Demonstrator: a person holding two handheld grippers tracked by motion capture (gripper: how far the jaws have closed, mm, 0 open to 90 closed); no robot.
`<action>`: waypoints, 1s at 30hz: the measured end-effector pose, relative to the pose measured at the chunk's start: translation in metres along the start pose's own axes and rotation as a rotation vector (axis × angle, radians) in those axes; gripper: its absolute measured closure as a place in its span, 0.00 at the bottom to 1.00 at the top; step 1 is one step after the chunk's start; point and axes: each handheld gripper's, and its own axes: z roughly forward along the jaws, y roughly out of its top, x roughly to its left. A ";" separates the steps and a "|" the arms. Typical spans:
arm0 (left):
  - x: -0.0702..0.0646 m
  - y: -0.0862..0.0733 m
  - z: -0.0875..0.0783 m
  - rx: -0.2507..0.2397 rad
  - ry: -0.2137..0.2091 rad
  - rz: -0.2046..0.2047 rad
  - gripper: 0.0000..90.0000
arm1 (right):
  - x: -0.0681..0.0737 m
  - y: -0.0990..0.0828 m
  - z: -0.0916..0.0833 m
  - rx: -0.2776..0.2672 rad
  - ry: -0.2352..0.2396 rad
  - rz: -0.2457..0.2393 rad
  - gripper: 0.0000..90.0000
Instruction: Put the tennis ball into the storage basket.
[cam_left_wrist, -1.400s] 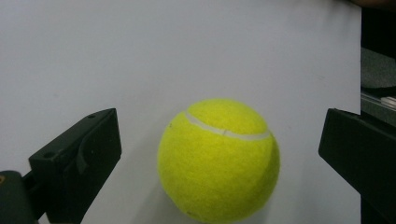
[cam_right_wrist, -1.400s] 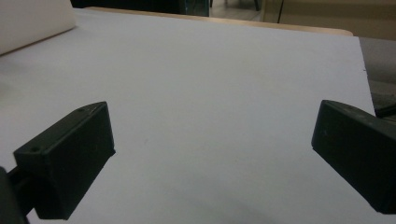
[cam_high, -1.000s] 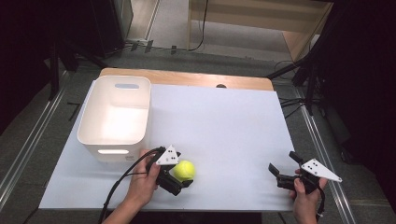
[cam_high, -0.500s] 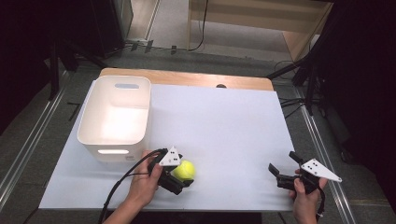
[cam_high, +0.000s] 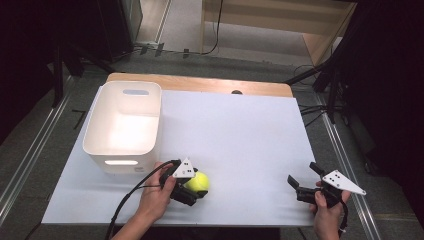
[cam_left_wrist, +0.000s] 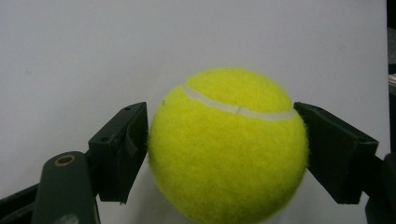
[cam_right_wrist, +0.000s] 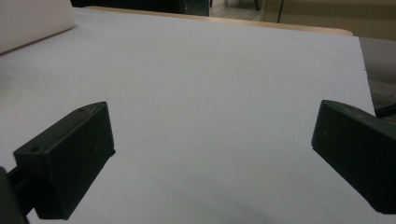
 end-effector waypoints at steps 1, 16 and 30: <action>0.000 0.000 0.000 0.001 0.001 0.001 0.24 | 0.000 0.000 0.000 0.000 0.000 0.000 0.00; -0.001 -0.002 0.004 0.021 -0.024 0.004 0.24 | 0.000 0.000 0.000 0.002 0.000 0.002 0.00; 0.000 -0.002 0.003 0.024 -0.044 0.002 0.27 | 0.001 0.000 0.000 0.001 0.000 0.001 0.00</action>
